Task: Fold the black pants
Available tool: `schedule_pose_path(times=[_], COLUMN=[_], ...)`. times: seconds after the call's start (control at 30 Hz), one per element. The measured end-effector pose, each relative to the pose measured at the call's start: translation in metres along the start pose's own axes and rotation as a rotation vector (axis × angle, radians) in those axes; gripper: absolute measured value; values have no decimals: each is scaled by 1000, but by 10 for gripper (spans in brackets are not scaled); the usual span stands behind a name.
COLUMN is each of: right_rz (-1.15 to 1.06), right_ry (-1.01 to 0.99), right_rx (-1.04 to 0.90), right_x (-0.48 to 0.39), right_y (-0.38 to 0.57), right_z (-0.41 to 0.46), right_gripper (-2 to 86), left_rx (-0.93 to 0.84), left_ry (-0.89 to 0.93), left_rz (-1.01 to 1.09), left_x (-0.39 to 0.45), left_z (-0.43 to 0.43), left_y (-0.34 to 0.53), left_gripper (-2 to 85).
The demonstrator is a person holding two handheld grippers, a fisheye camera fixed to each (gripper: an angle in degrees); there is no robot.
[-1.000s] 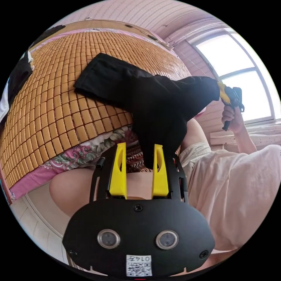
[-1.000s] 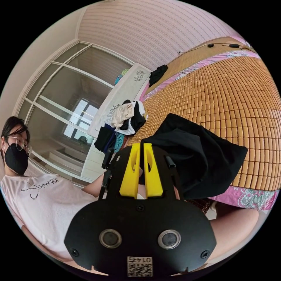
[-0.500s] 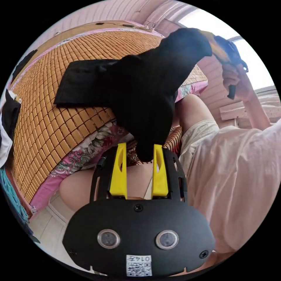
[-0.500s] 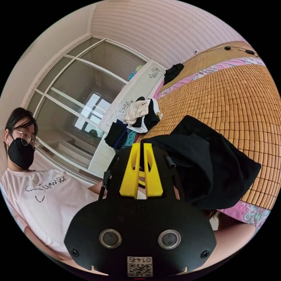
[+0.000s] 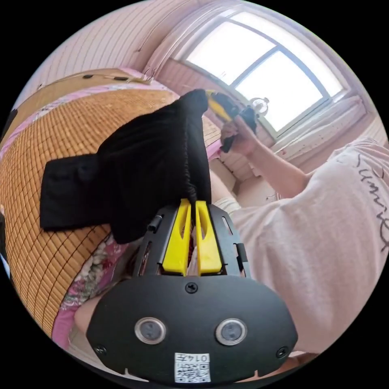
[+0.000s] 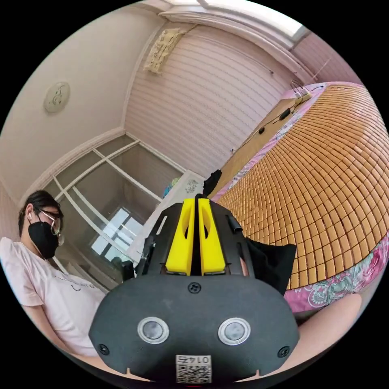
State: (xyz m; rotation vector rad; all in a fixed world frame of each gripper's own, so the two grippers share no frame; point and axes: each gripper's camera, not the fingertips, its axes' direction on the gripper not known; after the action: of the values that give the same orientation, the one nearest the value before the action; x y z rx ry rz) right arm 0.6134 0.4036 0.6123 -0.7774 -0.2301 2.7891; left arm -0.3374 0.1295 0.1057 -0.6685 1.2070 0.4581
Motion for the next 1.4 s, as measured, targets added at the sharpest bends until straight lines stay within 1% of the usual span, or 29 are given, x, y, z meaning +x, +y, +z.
schedule_pose_path(times=[0.07, 0.1, 0.13, 0.2, 0.23, 0.3, 0.33, 0.37, 0.4, 0.43, 0.47, 0.5, 0.53, 0.6, 0.63, 0.7, 0.73, 0.77, 0.8, 0.83, 0.87, 0.9, 1.0, 1.13, 1.2, 1.23, 1.3, 1.37, 1.4], right_rz=[-7, -95, -159, -489, -585, -970, -1049, -1190, -1285, -1315, -1334, -1310, -1294, -1191, -1162, -1011, -975, -907, -850, -822, -747, -661, -560, -627, -705, -729, -815, -846, -846], right_ry=[-101, -137, -152, -244, -271, -449, -476, -471, -398, -370, -312, -225, -177, 16, 54, 139, 151, 185, 261, 288, 307, 307, 249, 113, 3, -18, -93, -79, -46], right_rx=[170, 225, 233, 254, 264, 339, 348, 348, 320, 292, 198, 78, 13, -265, -323, -540, -586, -681, -787, -836, -935, -1004, -1096, -1174, -1194, -1189, -1141, -1076, -1033], right_x=[-12, -40, -60, -178, -214, -353, -384, -439, -481, -495, -512, -512, -506, -448, -426, -331, -308, -262, -218, -197, -159, -129, -100, -128, -167, -178, -213, -224, -222], right_y=[-29, -62, -81, -159, -175, -209, -212, -211, -207, -205, -204, -203, -201, -182, -173, -125, -111, -79, -44, -26, 8, 38, 83, 102, 115, 120, 136, 142, 143], right_z=[-23, -31, -33, -34, -33, -32, -30, -20, -1, 12, 45, 87, 111, 207, 229, 299, 313, 337, 359, 367, 381, 389, 406, 445, 479, 487, 508, 514, 513], right_gripper=[6, 6, 6, 6, 6, 6, 6, 6, 6, 6, 6, 6, 6, 6, 6, 6, 7, 7, 7, 7, 7, 7, 8, 11, 16, 17, 28, 38, 44], left_rx=[69, 98, 119, 273, 318, 494, 538, 629, 719, 756, 805, 835, 842, 791, 768, 618, 585, 510, 428, 392, 315, 280, 272, 357, 452, 466, 444, 412, 394], left_ry=[40, 68, 75, 126, 143, 232, 234, 193, 162, 159, 152, 119, 93, -13, -31, -66, -83, -91, -152, -208, -259, -246, -231, -322, -414, -453, -640, -763, -805], left_rz=[128, 221, 270, 477, 518, 642, 670, 711, 722, 716, 698, 671, 649, 500, 449, 189, 119, -15, -104, -134, -218, -305, -516, -607, -671, -680, -732, -778, -854], left_x=[21, 37, 47, 94, 106, 151, 161, 176, 182, 180, 173, 159, 150, 101, 86, 18, 2, -28, -51, -60, -78, -94, -115, -123, -129, -131, -141, -157, -174], left_z=[3, 2, -1, -42, -56, -112, -125, -146, -164, -172, -186, -196, -198, -192, -187, -160, -152, -136, -119, -110, -94, -83, -78, -112, -150, -159, -192, -209, -216], left_y=[-34, -65, -82, -154, -171, -225, -234, -244, -245, -244, -237, -226, -219, -186, -176, -129, -115, -86, -57, -43, -14, 14, 73, 108, 122, 124, 129, 136, 146], left_gripper=[-10, -10, -10, -10, -10, -10, -10, -10, -10, -10, -10, -10, -10, -10, -10, -10, -10, -10, -10, -10, -10, -10, -10, -9, -8, -8, -4, 5, 20])
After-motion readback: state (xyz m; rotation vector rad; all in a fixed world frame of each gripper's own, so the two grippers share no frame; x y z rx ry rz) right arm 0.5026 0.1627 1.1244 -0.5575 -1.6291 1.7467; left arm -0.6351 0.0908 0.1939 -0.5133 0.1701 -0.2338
